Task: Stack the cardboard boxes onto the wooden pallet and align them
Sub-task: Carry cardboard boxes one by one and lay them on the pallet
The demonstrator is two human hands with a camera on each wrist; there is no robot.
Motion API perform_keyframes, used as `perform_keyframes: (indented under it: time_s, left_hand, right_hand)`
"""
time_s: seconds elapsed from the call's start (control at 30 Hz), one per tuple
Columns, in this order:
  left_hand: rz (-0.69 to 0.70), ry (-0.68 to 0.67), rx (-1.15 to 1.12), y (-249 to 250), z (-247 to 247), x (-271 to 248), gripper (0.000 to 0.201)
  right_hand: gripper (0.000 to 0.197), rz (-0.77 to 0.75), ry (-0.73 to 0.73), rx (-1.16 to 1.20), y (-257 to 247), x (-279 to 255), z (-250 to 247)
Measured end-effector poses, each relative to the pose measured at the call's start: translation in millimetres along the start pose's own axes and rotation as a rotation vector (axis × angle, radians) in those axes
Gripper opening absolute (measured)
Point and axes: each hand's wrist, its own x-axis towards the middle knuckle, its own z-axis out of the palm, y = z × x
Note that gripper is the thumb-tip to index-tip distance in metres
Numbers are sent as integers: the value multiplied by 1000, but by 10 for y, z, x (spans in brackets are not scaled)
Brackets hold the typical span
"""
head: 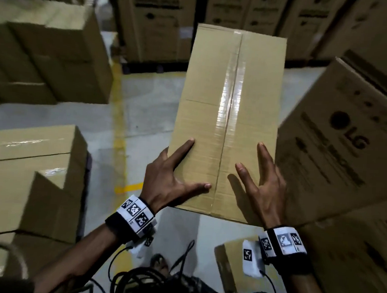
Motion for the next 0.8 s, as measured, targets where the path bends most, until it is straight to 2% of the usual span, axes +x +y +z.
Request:
perform_keyframes:
  time_s: [0.33,0.53,0.63,0.8]
  left_hand:
    - [-277,220,20,-938,-978,701,116]
    - [-455,372,94,-1390,-1295,1162,116]
    - [-523,464,113,-1613,-1401,1488,117]
    - [-714,595,131,-1906,-1484,2126,117]
  right_hand:
    - [82,-235,-258,0,-1089,1206,1462]
    - [80,-349,-425,59,-1518,1928,2368]
    - [81,-413,-497,92,-1688,2347,2842]
    - [81,-514,-655,115,-2040,3131,3585]
